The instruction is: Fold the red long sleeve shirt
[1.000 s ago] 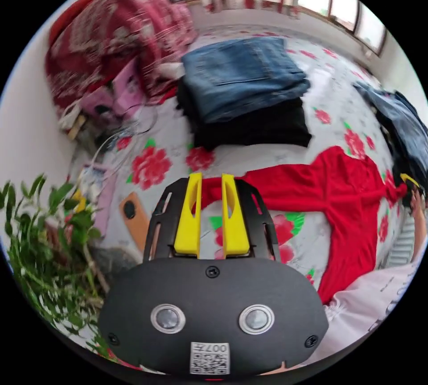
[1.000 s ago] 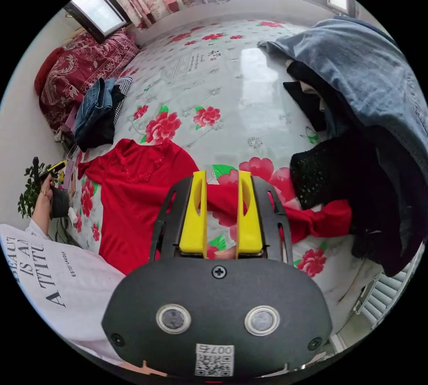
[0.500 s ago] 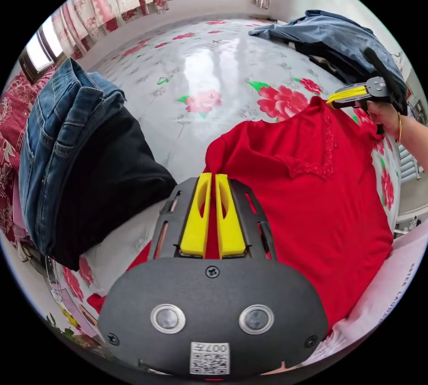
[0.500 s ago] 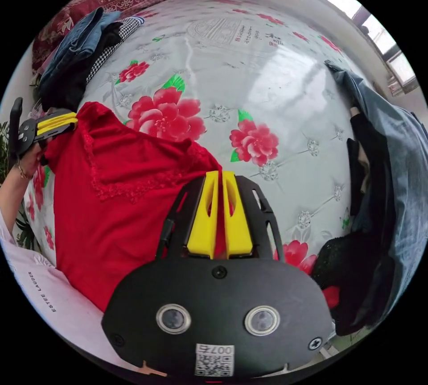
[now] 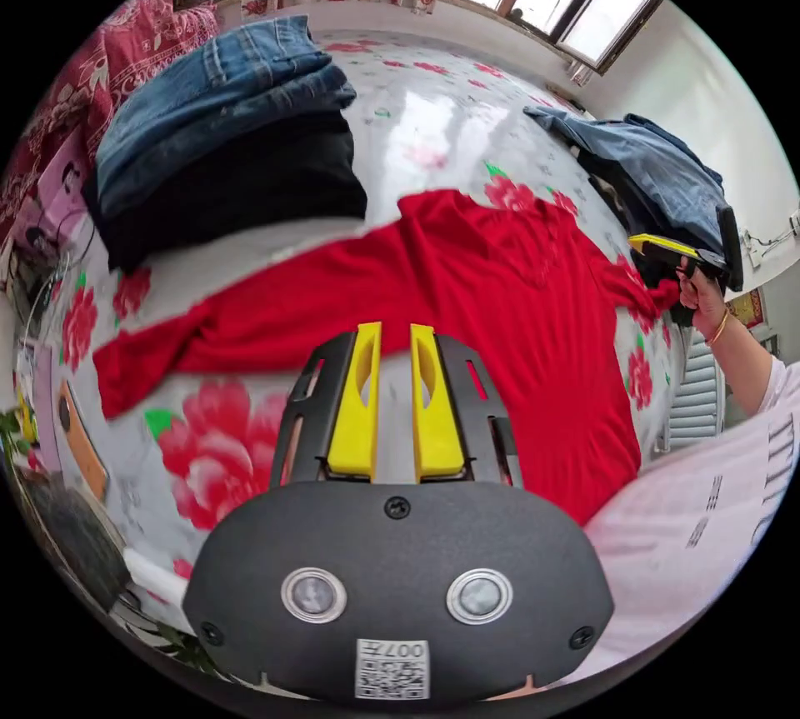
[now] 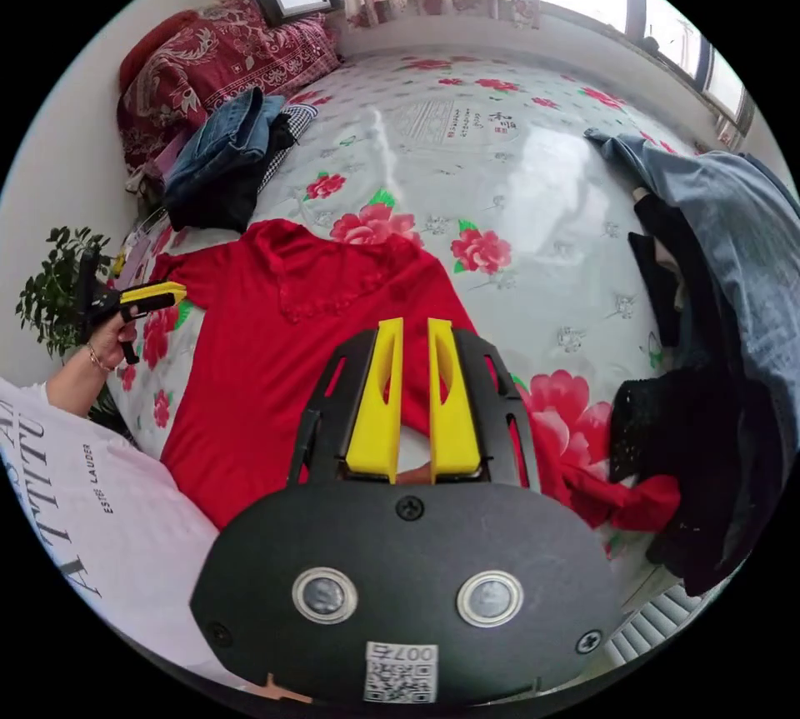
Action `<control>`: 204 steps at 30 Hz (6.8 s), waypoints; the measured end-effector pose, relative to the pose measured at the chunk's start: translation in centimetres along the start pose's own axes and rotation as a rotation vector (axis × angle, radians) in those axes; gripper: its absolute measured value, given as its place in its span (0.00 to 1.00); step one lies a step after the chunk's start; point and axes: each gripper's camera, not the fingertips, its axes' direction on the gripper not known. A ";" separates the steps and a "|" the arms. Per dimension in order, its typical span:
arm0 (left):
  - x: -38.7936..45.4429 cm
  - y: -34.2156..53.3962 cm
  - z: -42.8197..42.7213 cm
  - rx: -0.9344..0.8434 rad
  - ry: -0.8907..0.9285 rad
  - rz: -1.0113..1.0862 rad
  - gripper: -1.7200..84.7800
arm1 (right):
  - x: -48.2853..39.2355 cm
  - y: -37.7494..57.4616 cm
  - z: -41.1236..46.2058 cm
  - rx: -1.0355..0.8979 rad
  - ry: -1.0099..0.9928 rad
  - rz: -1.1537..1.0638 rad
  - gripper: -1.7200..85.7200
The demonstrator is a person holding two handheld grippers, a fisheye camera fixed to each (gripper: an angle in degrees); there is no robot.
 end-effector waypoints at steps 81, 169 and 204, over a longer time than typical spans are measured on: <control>3.4 2.9 -3.9 -0.209 0.647 0.330 0.09 | -9.3 19.7 -0.4 -0.083 -0.186 0.107 0.11; -1.1 8.3 -2.7 -0.086 0.423 -0.019 0.16 | -17.0 18.1 -8.7 0.141 -0.487 -0.426 0.07; -2.2 11.1 -2.3 -0.149 0.340 0.022 0.16 | -26.7 14.0 0.0 -0.104 -0.759 -0.826 0.04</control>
